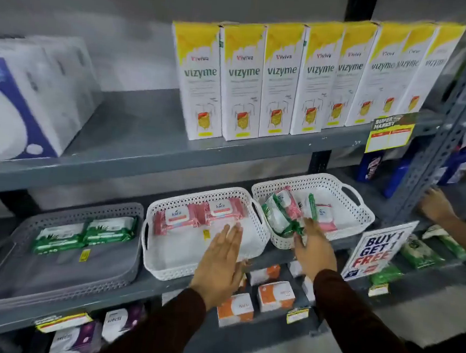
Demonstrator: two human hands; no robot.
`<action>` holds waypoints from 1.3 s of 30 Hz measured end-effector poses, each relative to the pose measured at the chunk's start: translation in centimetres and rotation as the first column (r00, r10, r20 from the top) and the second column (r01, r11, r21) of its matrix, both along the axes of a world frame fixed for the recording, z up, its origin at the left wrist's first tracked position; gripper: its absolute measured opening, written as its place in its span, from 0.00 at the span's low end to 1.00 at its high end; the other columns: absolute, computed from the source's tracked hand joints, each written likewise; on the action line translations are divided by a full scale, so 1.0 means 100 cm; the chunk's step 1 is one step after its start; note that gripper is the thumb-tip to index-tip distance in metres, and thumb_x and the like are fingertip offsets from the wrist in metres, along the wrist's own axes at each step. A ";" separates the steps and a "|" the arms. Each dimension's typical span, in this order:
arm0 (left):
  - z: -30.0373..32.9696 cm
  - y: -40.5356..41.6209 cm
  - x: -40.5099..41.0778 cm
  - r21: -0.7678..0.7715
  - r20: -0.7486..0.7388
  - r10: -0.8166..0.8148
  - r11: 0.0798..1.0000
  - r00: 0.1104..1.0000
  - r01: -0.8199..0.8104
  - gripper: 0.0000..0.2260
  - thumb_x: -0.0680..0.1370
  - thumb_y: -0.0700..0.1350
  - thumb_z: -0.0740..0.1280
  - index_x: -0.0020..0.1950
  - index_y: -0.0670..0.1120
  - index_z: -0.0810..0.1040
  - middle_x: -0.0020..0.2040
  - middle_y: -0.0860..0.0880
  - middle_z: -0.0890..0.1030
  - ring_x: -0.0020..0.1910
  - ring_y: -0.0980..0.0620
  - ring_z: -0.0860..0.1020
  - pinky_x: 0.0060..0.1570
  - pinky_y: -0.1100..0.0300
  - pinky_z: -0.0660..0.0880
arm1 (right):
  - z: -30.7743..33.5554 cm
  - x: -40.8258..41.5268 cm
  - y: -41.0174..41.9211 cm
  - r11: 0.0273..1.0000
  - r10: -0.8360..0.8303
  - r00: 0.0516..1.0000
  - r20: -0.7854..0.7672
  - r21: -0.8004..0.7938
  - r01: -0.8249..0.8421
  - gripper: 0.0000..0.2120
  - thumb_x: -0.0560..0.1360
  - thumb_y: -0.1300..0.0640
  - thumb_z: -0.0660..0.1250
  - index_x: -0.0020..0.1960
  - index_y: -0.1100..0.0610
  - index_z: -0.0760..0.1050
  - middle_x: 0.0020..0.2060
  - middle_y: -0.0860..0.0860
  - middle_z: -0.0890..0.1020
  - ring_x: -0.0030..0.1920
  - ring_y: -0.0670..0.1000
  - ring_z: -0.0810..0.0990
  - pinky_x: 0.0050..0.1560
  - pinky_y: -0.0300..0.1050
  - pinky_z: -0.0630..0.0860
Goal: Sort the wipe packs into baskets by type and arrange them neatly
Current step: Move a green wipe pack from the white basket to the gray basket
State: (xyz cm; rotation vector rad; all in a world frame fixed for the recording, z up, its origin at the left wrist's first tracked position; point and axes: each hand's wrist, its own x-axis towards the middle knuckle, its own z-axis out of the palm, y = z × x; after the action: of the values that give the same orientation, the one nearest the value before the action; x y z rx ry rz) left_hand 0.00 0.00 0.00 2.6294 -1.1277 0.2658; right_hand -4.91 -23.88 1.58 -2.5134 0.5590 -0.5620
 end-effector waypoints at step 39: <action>-0.049 0.253 0.022 0.044 -0.050 0.440 0.898 0.896 -0.439 0.28 0.81 0.56 0.51 0.76 0.42 0.61 0.76 0.43 0.65 0.75 0.43 0.61 0.74 0.48 0.53 | -0.006 0.116 0.262 0.461 0.395 0.915 0.083 0.844 -0.276 0.03 0.74 0.58 0.73 0.43 0.57 0.82 0.40 0.56 0.86 0.42 0.54 0.83 0.46 0.57 0.80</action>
State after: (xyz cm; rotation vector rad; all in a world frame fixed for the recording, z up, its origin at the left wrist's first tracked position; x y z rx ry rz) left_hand 2.24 25.35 -4.91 2.8730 -0.5051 0.2543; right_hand 6.69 2.37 1.02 -1.6130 0.2422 0.0663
